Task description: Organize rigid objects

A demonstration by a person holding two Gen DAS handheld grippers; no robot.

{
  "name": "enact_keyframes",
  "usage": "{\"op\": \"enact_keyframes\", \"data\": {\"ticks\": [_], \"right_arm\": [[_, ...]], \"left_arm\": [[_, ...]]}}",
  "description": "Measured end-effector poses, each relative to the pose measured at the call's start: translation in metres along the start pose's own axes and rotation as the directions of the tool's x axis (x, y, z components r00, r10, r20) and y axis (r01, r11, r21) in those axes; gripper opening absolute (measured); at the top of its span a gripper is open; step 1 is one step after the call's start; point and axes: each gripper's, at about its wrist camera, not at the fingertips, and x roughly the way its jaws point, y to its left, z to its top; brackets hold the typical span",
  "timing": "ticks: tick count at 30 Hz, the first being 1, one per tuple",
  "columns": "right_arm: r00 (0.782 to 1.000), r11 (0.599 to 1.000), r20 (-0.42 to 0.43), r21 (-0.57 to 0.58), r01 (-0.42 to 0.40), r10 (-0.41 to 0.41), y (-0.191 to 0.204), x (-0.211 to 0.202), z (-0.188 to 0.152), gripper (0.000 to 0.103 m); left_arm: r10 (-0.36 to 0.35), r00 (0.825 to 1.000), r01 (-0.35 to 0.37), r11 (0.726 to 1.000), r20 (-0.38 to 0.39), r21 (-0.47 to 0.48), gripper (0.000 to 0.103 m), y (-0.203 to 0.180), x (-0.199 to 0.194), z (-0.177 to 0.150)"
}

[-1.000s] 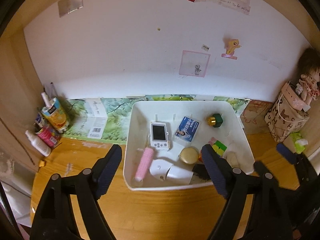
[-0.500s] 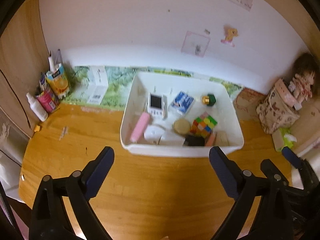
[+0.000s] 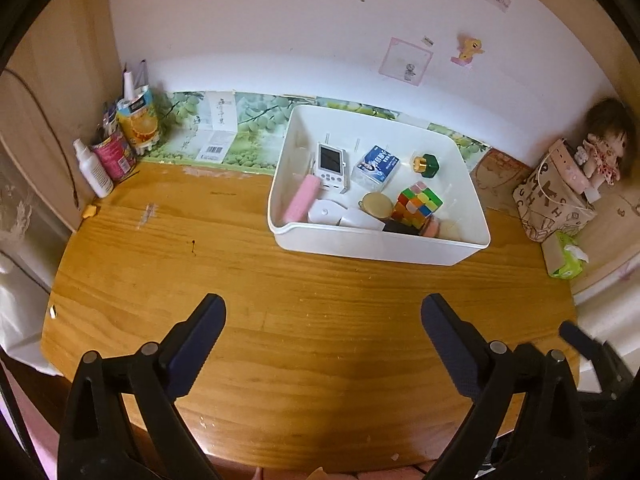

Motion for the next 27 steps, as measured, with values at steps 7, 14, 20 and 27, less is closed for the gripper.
{"op": "enact_keyframes", "data": {"ticks": [7,14,20,27], "right_arm": [[1.000,1.000,-0.012,0.027,0.001,-0.001,0.008,-0.004,-0.010,0.103],[0.999,0.999,-0.019,-0.002,0.039,-0.039,0.015,-0.010,-0.015,0.103],[0.998,0.999,-0.040,-0.011,0.048,-0.048,0.013,-0.009,-0.020,0.103],[0.997,0.998,-0.049,-0.003,0.063,-0.063,0.009,-0.011,-0.024,0.103]], "left_arm": [[0.027,0.999,-0.028,0.999,0.033,0.023,0.099,-0.003,-0.014,-0.006],[0.063,0.998,-0.064,0.998,0.023,0.024,0.099,-0.005,-0.012,-0.016],[0.078,0.996,-0.079,0.997,0.049,0.025,0.099,-0.011,-0.018,-0.020],[0.073,0.995,-0.077,0.995,0.061,0.060,0.099,-0.020,-0.021,-0.028]]}}
